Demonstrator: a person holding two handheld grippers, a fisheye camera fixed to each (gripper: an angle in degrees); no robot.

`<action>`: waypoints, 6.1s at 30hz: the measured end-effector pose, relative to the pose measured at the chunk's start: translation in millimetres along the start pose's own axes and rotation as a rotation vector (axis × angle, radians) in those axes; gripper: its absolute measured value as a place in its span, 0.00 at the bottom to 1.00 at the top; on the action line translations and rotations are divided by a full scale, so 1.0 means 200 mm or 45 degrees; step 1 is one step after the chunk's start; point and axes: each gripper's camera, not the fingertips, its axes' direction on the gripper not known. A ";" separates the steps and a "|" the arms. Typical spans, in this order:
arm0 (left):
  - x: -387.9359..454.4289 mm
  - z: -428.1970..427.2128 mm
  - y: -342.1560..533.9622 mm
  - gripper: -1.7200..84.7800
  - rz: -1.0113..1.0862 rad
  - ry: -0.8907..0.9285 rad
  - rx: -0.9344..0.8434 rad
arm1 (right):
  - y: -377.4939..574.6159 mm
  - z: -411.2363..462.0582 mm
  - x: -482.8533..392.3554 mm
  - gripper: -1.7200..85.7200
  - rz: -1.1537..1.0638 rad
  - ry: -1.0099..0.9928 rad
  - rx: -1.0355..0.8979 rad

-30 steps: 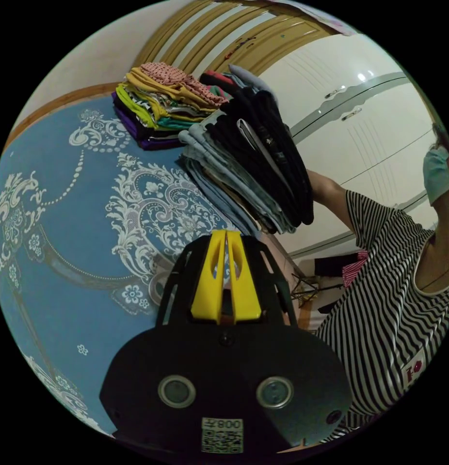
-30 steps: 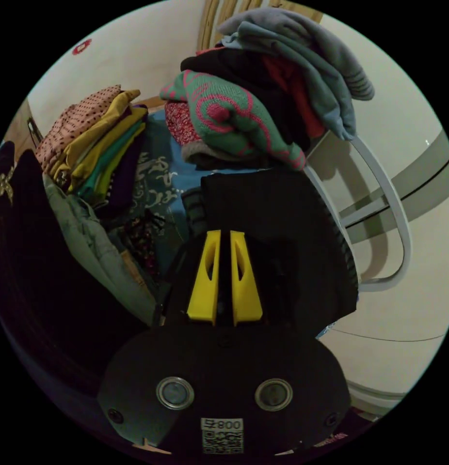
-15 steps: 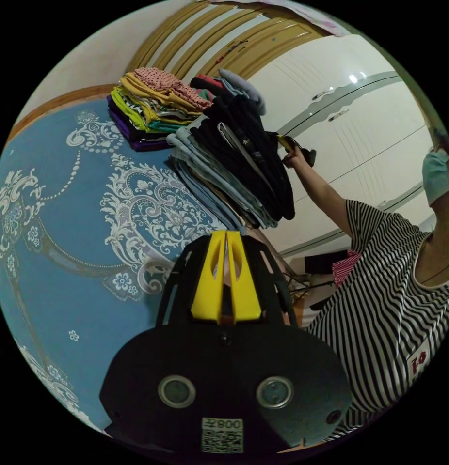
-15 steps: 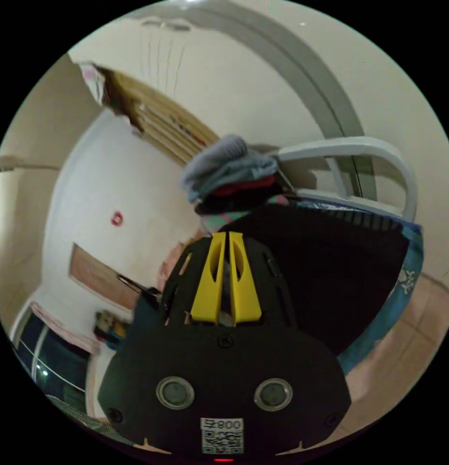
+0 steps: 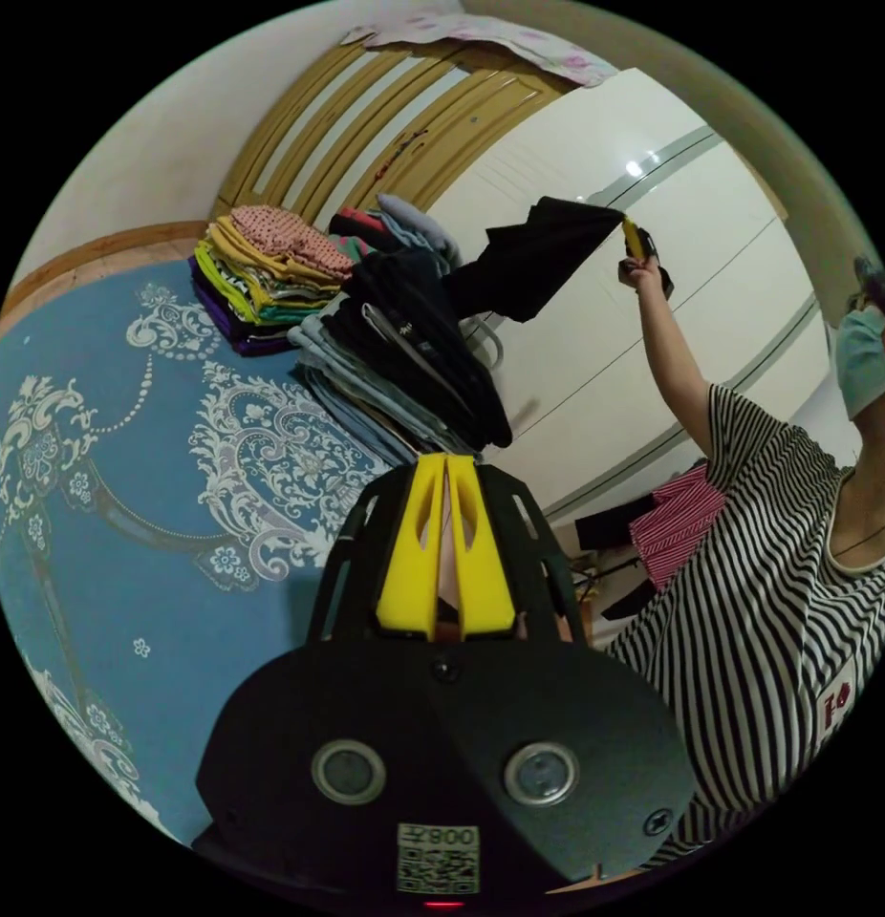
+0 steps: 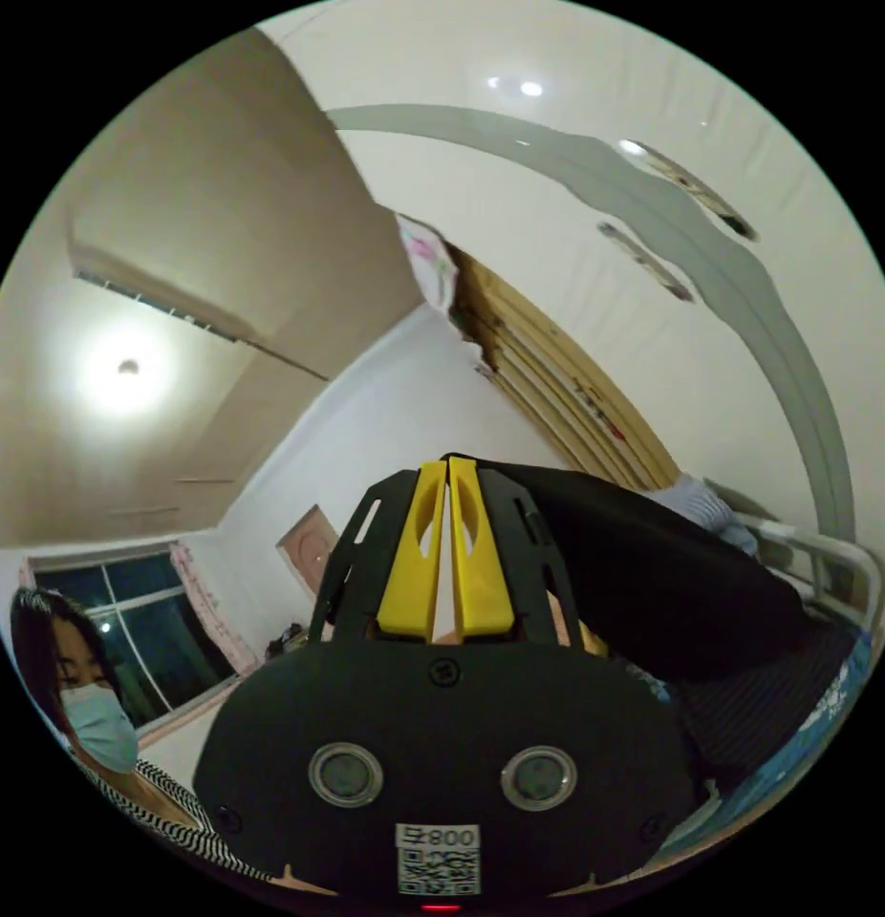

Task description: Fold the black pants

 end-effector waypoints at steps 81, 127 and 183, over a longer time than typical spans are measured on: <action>0.49 -3.48 1.40 0.06 -0.857 -0.546 0.255 | 3.90 3.21 3.91 0.06 -0.230 0.454 -1.843; -0.10 -3.42 0.64 0.06 -0.250 0.381 0.151 | 2.45 4.57 4.34 0.05 -1.261 0.719 -1.794; -0.49 -5.45 2.40 0.03 -1.333 -0.513 0.802 | 1.60 2.49 3.94 0.03 -0.755 0.789 -2.005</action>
